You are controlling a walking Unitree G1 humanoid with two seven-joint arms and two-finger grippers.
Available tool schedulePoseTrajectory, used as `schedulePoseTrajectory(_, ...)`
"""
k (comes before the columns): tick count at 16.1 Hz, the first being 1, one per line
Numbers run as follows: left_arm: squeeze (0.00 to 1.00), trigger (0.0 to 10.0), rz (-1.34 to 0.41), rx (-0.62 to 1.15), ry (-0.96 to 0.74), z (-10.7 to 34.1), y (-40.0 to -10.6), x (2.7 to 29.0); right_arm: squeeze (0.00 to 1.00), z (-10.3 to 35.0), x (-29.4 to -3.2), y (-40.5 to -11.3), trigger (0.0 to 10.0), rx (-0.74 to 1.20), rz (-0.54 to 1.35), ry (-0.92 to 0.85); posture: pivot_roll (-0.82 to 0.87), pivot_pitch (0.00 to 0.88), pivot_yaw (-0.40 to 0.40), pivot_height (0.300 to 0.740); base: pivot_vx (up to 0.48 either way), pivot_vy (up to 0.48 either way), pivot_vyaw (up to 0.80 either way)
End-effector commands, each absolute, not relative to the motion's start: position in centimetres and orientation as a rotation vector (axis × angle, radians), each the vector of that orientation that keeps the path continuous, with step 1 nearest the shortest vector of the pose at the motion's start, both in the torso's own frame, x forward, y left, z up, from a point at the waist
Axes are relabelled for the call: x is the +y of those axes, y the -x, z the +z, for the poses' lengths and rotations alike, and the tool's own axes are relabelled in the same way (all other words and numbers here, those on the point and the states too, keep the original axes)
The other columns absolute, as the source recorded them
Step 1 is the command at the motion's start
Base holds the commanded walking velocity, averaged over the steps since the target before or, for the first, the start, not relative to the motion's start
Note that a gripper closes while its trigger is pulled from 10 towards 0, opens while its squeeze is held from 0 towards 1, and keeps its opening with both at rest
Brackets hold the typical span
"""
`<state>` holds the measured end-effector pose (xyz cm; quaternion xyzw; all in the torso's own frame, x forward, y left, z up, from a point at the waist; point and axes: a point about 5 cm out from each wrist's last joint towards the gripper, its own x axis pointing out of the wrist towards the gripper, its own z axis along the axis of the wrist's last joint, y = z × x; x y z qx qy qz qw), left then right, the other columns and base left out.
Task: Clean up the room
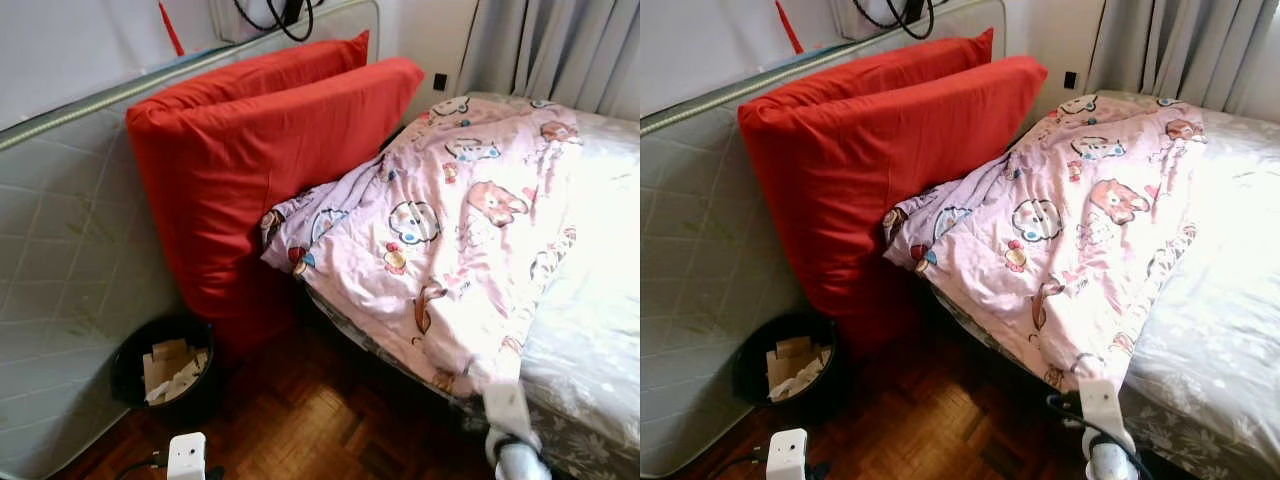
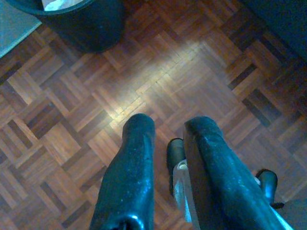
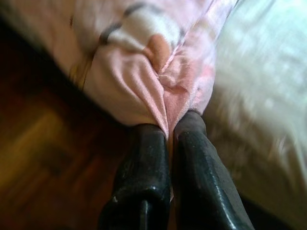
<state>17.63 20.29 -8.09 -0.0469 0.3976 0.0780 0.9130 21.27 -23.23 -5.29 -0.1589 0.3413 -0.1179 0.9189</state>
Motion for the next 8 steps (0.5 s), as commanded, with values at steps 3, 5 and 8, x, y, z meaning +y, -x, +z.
schedulePoseTrajectory(3,0.00,10.0,0.157,0.829,0.081,-8.1,-17.5,20.6,0.00,-7.6,-22.8,-18.2,10.0,0.916,-0.159,0.331,-0.05,0.000,0.066,0.740,0.000,0.000,0.00)
schedulePoseTrajectory(5,0.00,10.0,0.151,0.824,0.078,-8.1,-17.7,20.5,0.00,-8.4,-22.8,-16.7,10.0,0.994,-0.142,0.340,-0.05,0.000,0.066,0.740,0.000,0.000,0.00)
schedulePoseTrajectory(8,0.00,10.0,0.147,0.826,0.074,-8.1,-17.7,20.4,0.00,-8.7,-22.9,-16.0,10.0,1.030,-0.136,0.340,-0.04,0.000,0.067,0.740,0.000,0.000,0.00)
